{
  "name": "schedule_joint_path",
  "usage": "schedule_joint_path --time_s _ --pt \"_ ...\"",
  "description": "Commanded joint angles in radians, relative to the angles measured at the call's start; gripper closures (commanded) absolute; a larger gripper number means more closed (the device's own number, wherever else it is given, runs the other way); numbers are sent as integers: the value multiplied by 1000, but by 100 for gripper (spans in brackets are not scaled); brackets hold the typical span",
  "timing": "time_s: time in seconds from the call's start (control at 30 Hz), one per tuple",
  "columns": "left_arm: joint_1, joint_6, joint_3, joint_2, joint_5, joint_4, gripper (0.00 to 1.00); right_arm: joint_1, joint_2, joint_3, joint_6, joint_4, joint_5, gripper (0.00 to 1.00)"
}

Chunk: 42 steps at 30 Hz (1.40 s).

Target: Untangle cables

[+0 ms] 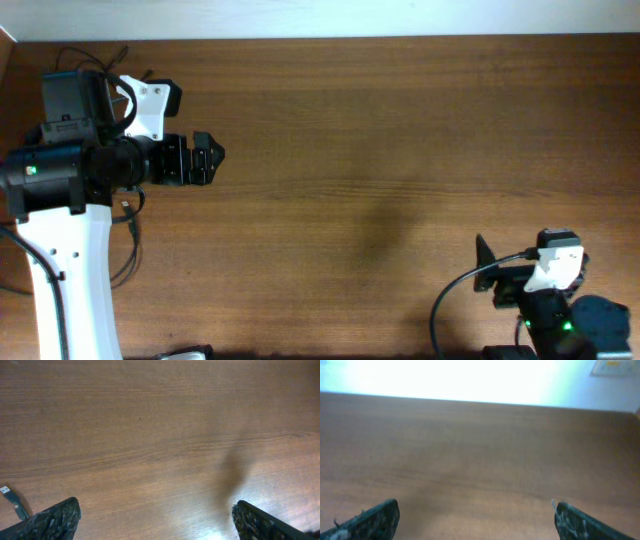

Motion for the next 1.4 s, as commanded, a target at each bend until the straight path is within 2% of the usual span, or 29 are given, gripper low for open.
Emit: schedule_joint_path --time_s 0.0,0.1,0.3,0.6,1.37 --pt "-3 5 16 -8 -4 2 1 -8 -71 -148 -12 139 -31 2" --pt "-3 5 16 -8 -4 2 1 -8 -134 -281 -11 319 -32 2" --pt "-3 5 16 -8 -4 2 1 -8 -217 -426 -11 537 -31 1" --pt "-3 5 16 -8 -4 2 1 -7 -217 -584 -7 712 -27 2" --pt "-3 5 16 -8 -4 2 1 -7 -217 -622 -8 664 31 2"
